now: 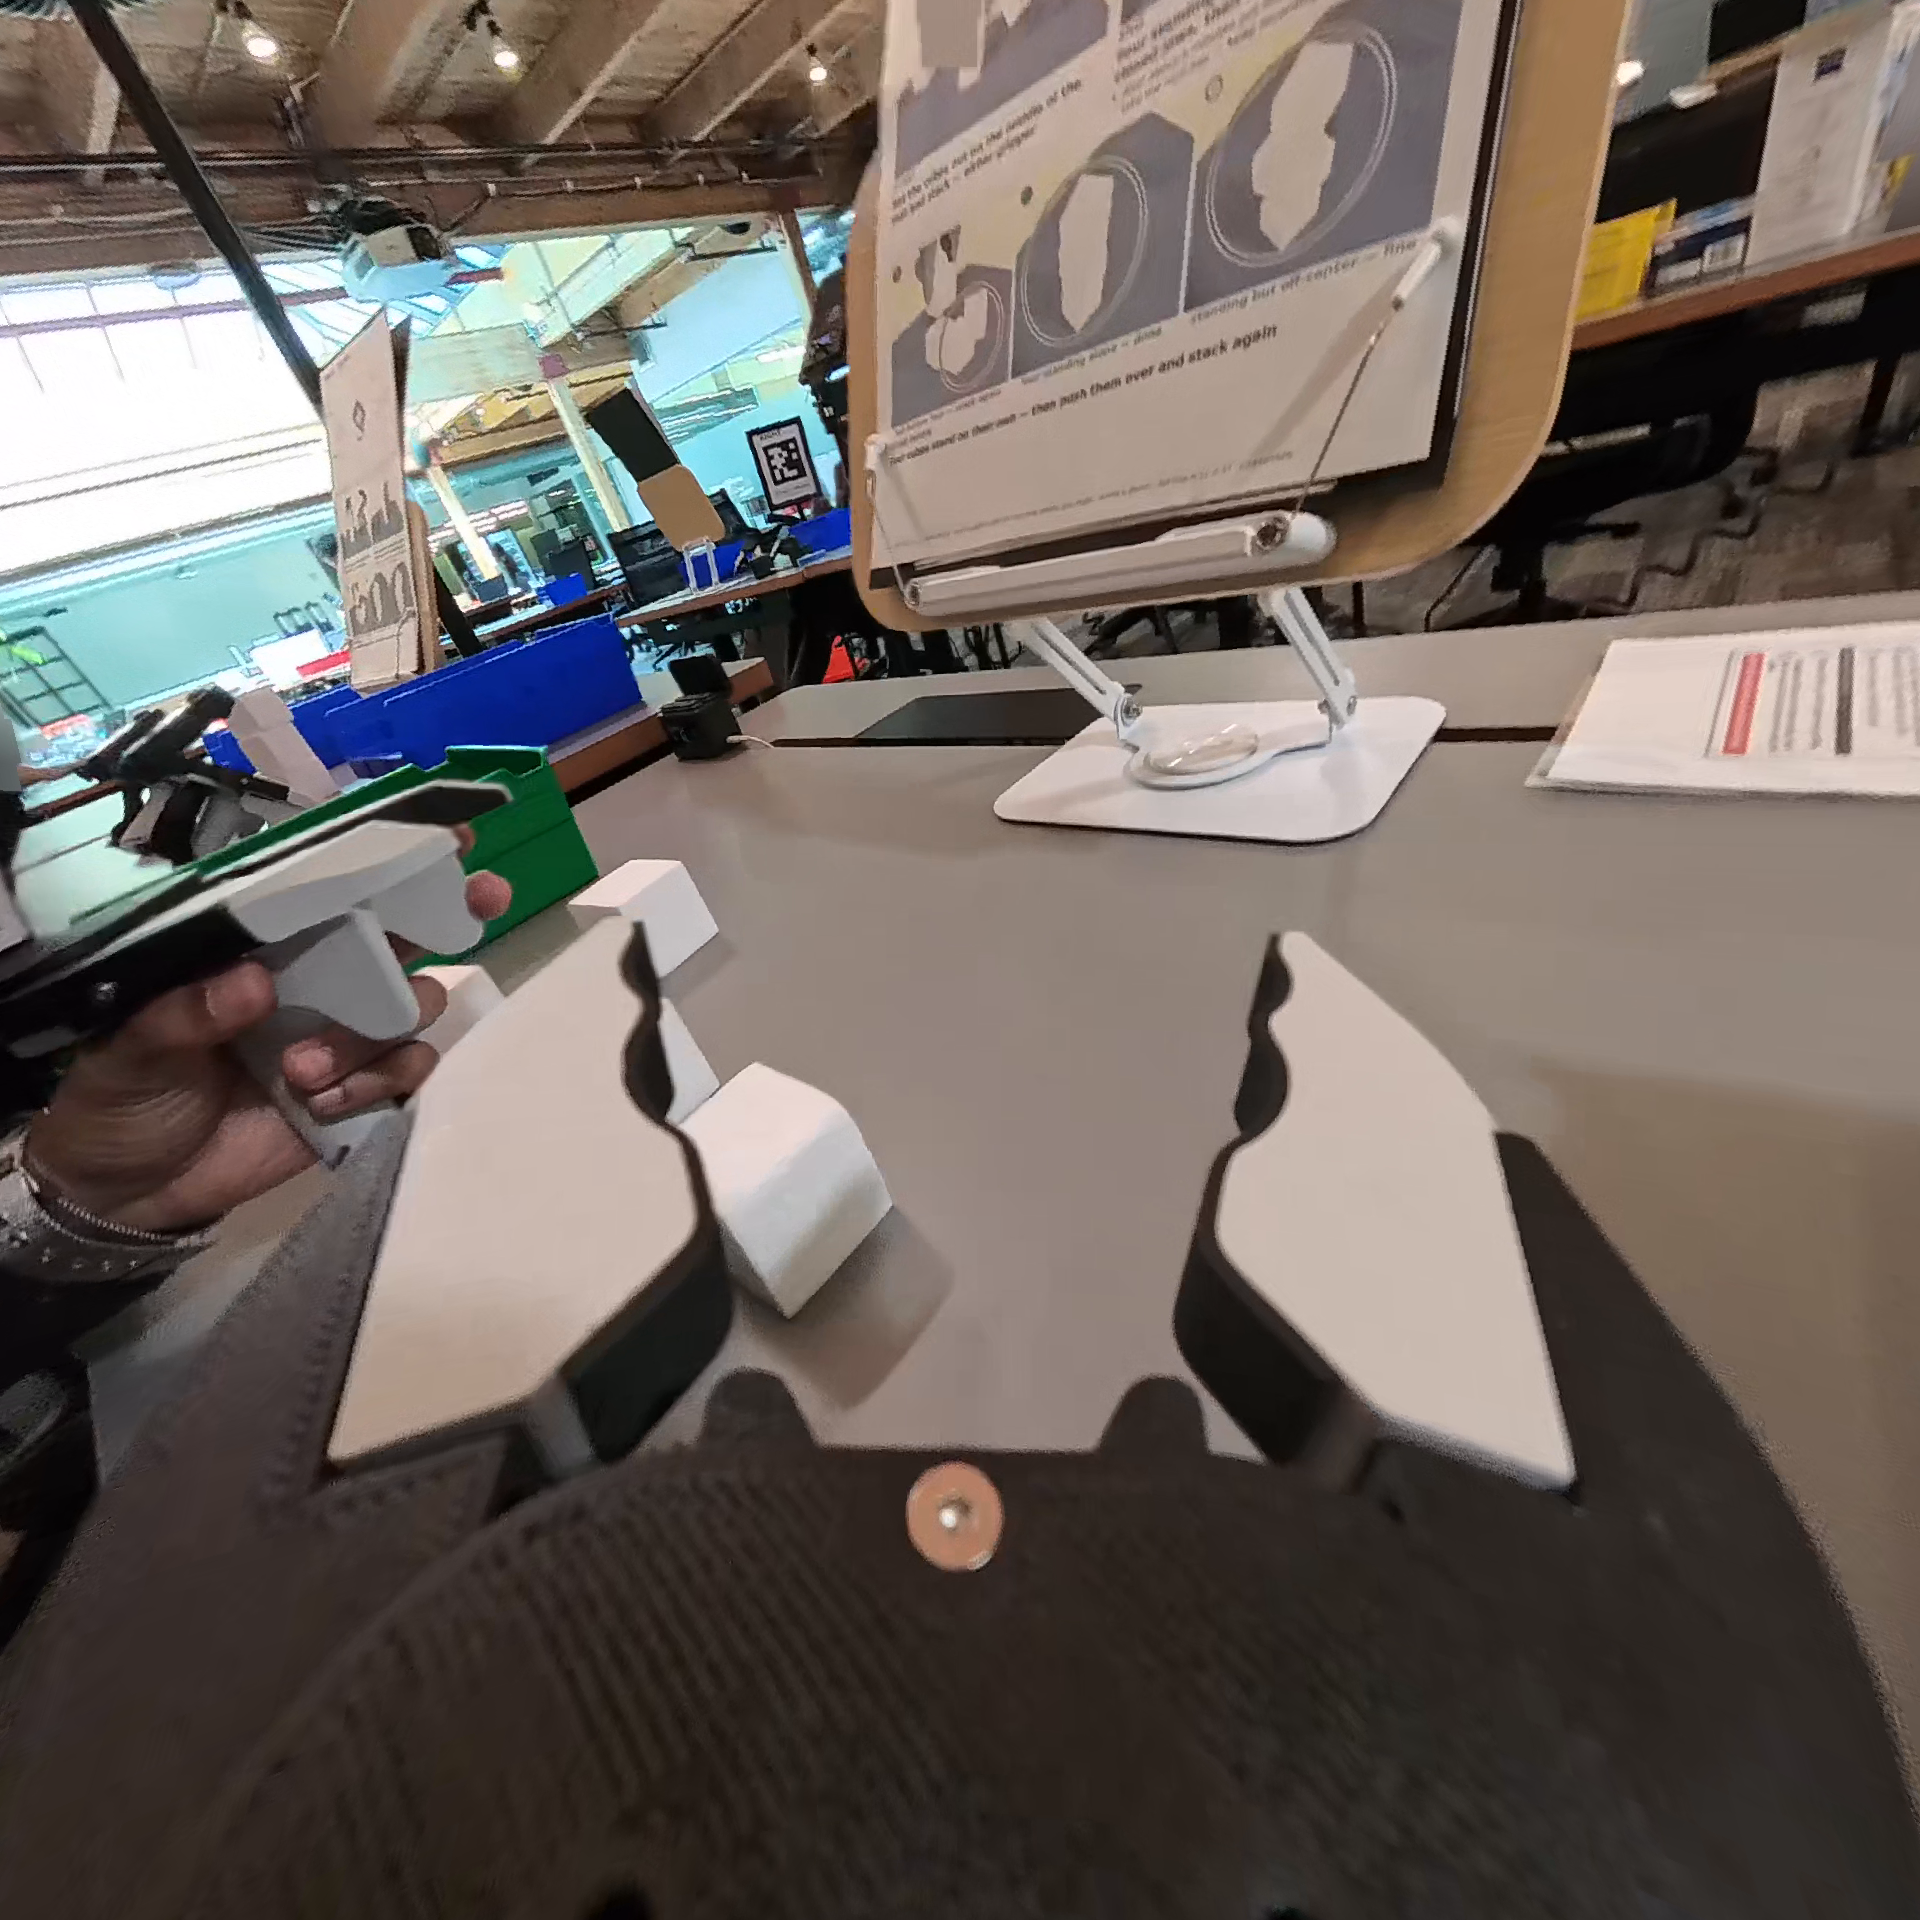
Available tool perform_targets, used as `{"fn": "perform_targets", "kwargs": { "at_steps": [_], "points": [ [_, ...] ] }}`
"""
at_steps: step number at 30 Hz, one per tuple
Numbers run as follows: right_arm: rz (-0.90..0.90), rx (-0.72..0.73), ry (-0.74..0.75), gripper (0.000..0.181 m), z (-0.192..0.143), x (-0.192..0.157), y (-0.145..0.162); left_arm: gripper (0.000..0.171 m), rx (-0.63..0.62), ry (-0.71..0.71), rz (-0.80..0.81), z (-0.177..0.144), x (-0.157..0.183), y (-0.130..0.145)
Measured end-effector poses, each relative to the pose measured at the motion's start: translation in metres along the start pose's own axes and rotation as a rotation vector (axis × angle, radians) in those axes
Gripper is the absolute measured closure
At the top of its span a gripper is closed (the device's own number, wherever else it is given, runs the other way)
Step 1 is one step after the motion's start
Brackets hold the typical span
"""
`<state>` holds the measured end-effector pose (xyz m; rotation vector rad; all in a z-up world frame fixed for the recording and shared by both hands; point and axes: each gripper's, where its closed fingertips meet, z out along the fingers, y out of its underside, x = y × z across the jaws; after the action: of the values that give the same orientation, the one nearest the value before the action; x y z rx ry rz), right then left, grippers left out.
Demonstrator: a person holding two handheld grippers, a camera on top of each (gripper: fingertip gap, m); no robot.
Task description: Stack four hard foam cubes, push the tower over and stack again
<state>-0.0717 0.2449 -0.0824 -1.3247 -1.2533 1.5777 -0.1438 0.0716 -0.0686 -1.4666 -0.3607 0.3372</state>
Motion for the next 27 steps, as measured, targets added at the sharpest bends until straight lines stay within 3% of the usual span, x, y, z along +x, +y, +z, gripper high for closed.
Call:
{"fn": "perform_targets", "kwargs": {
  "at_steps": [10,22,27],
  "points": [
    [0.073,-0.086,-0.090,0.091,0.024,-0.005,0.011,0.125,0.021,-0.102,0.018,-0.029,-0.022,-0.006],
    [-0.187,-0.169,-0.334,0.103,0.037,-0.047,0.024,0.124,0.006,-0.173,0.017,-0.051,-0.036,-0.004],
    [-0.304,-0.316,-0.452,0.102,0.042,-0.064,0.058,0.124,-0.003,-0.180,0.008,-0.053,-0.039,-0.002]
  ]
}}
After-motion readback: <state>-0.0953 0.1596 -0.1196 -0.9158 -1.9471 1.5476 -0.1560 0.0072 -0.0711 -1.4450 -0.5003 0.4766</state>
